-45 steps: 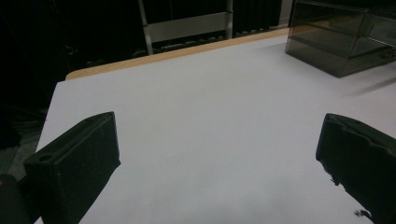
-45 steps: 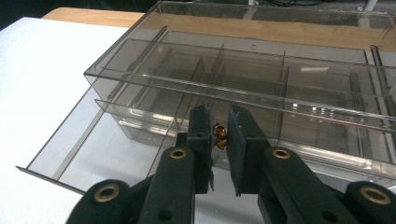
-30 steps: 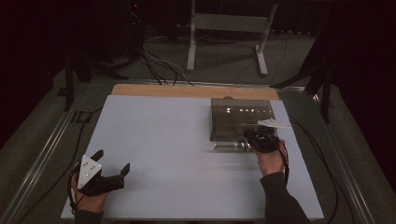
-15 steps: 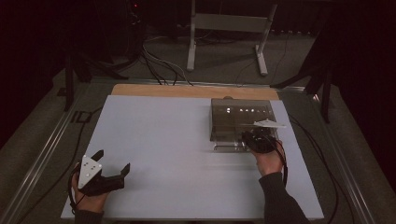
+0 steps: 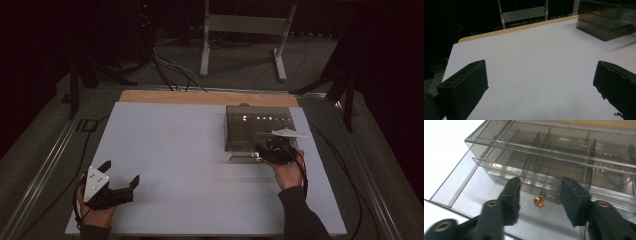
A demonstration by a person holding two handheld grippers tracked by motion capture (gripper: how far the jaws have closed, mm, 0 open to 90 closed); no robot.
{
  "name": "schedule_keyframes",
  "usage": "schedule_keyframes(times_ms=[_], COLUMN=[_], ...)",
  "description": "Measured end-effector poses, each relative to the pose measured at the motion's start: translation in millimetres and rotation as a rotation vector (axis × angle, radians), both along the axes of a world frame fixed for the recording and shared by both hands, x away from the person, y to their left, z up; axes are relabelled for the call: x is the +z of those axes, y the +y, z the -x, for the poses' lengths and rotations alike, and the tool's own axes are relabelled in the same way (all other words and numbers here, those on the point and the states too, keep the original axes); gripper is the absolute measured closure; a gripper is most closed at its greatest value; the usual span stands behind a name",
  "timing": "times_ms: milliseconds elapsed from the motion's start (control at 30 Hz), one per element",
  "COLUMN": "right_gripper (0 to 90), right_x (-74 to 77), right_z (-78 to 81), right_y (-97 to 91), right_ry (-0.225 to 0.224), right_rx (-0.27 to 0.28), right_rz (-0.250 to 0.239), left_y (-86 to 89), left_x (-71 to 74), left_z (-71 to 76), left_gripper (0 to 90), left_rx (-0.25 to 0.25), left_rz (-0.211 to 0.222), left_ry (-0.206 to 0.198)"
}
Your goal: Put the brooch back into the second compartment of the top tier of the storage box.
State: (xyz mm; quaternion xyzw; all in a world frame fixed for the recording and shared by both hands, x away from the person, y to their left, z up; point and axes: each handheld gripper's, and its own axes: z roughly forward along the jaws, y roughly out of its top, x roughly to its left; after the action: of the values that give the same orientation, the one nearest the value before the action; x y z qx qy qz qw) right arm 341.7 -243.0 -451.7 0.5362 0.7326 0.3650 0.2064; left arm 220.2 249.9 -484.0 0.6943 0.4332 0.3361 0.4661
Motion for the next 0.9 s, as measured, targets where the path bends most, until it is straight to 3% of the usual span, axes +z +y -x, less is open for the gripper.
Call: schedule_keyframes(times_ms=[400, 633, 733, 900], right_gripper=[25.3, 8.6, 1.2, 0.1], right_x=[4.7, 7.1, 7.0, 7.9], right_z=[2.7, 5.9, 6.5, 8.0], right_y=[-3.2, -2.0, -1.5, -1.8], right_ry=[-0.012, -0.023, -0.010, -0.004], right_rx=[0.009, 0.000, 0.024, 0.029], right_rz=[0.004, 0.037, 0.047, 0.066], left_y=[1.2, 2.1, 2.6, 2.8], left_x=[0.8, 0.8, 0.8, 0.8], left_z=[0.3, 0.1, 0.1, -0.1], left_gripper=[0.2, 0.2, 0.2, 0.1], left_rx=[-0.004, -0.004, -0.002, -0.004], left_rz=[0.002, 0.004, 0.006, 0.006], left_ry=[-0.002, 0.001, 0.002, 0.005])
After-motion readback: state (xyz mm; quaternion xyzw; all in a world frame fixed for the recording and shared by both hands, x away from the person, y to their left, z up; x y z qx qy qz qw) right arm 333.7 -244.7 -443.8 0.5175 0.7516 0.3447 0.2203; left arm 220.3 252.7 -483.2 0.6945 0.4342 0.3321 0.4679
